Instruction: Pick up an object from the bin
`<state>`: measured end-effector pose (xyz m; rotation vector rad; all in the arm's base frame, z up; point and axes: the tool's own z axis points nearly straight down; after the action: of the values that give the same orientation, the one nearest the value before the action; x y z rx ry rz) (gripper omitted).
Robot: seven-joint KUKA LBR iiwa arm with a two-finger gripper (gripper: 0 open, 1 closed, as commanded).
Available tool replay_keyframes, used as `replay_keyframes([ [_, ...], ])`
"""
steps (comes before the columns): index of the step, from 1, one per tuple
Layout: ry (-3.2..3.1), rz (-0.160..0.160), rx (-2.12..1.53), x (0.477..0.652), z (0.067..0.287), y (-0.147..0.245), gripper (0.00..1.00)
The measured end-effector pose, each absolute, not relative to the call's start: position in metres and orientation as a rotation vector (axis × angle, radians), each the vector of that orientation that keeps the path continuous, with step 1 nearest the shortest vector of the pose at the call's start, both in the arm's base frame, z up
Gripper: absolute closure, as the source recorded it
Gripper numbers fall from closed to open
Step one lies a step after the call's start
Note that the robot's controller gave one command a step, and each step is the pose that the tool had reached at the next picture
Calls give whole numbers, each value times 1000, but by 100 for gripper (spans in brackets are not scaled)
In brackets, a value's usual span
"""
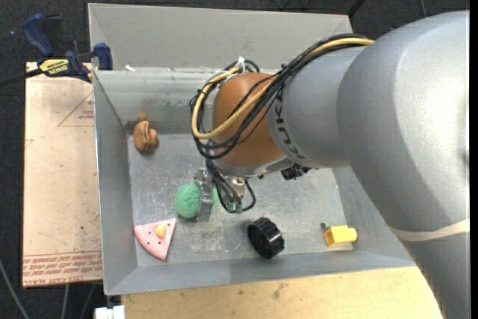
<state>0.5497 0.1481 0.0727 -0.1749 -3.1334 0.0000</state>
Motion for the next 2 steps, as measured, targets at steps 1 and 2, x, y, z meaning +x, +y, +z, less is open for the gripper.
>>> replay_keyframes([
  [1,-3127,3,-175,548,92,148,100],
  [2,-3137,-2,-175,551,110,148,100],
])
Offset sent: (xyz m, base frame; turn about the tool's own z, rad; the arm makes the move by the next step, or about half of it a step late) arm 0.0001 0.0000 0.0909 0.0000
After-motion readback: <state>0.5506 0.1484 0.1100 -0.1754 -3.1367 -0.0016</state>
